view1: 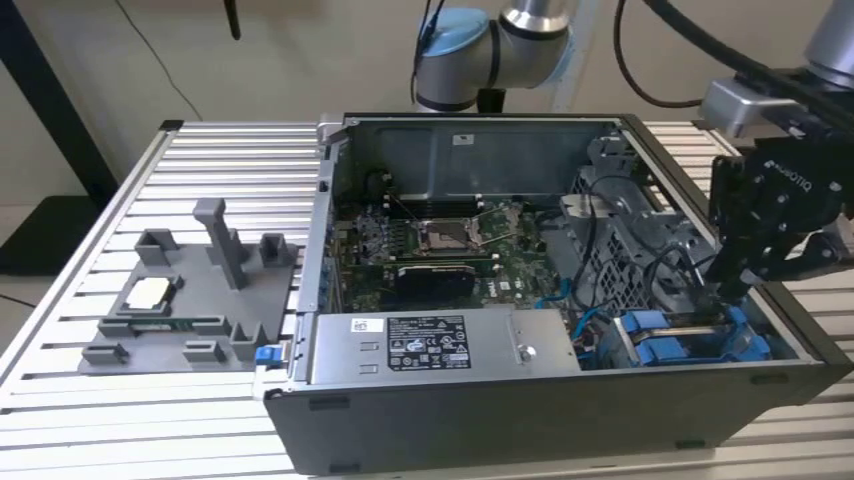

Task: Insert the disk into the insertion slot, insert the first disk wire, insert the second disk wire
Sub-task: 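Insert the first disk wire, then insert the second disk wire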

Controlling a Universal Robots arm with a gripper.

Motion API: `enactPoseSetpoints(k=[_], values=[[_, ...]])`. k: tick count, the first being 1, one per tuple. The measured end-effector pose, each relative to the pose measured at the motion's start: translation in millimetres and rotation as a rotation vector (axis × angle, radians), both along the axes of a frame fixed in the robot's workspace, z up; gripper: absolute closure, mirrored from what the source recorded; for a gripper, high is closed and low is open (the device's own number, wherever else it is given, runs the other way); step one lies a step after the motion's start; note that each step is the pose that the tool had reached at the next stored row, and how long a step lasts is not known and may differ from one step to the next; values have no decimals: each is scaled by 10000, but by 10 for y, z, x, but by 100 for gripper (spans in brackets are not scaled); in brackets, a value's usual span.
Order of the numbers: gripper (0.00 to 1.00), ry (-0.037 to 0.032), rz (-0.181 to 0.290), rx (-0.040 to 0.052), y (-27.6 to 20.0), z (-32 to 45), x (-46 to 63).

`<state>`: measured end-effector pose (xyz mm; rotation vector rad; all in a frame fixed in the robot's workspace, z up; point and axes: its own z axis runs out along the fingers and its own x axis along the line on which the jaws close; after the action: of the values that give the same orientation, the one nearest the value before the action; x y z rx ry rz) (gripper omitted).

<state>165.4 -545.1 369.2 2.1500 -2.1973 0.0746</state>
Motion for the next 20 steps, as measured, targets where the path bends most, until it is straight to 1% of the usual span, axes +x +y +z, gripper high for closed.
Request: enactPoseSetpoints(k=[9, 13, 16, 20], values=[[73, 0, 0, 0, 1, 307, 0], [73, 0, 1, 1, 1, 331, 0], [73, 0, 1, 0, 2, 368, -1], [73, 0, 0, 3, 2, 371, -1]])
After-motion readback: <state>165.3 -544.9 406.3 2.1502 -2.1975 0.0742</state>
